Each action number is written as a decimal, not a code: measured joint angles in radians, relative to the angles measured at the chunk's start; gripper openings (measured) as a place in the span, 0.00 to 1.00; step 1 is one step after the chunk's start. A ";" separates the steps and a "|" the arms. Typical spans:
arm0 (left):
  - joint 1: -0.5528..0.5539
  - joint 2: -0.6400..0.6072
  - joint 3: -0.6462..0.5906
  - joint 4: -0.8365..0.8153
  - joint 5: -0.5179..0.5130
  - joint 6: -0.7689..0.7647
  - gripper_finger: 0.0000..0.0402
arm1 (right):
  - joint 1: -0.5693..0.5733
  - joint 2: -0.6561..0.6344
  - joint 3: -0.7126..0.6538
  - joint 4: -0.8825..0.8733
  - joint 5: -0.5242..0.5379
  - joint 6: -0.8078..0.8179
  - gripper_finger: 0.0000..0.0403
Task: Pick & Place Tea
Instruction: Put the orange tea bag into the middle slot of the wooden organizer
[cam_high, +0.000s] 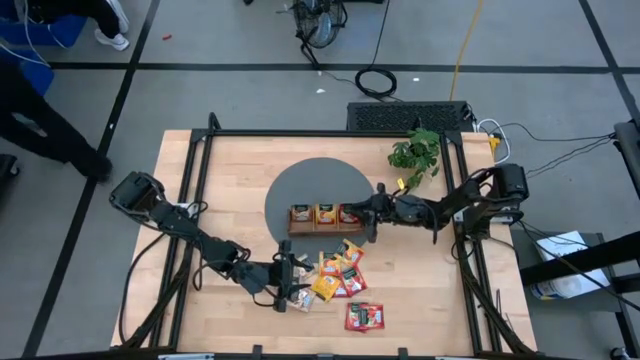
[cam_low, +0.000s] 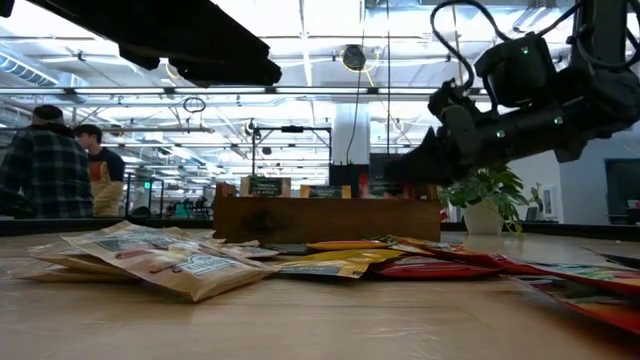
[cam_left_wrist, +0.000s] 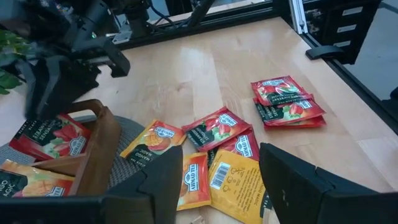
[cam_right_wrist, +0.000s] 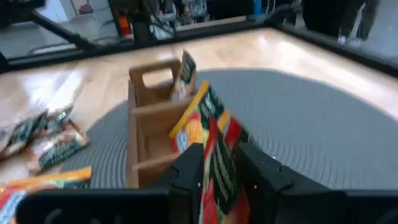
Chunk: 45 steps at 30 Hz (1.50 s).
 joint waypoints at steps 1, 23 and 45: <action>0.000 0.000 0.000 0.000 0.000 0.000 0.53 | 0.000 -0.011 0.000 0.001 0.006 -0.011 0.23; 0.009 0.077 0.002 0.014 0.153 -0.171 0.53 | 0.422 -0.224 0.024 -0.334 0.069 -0.142 0.19; 0.070 0.292 0.236 -0.055 0.313 -0.128 0.53 | 0.640 0.096 0.101 -0.193 0.412 -0.022 0.03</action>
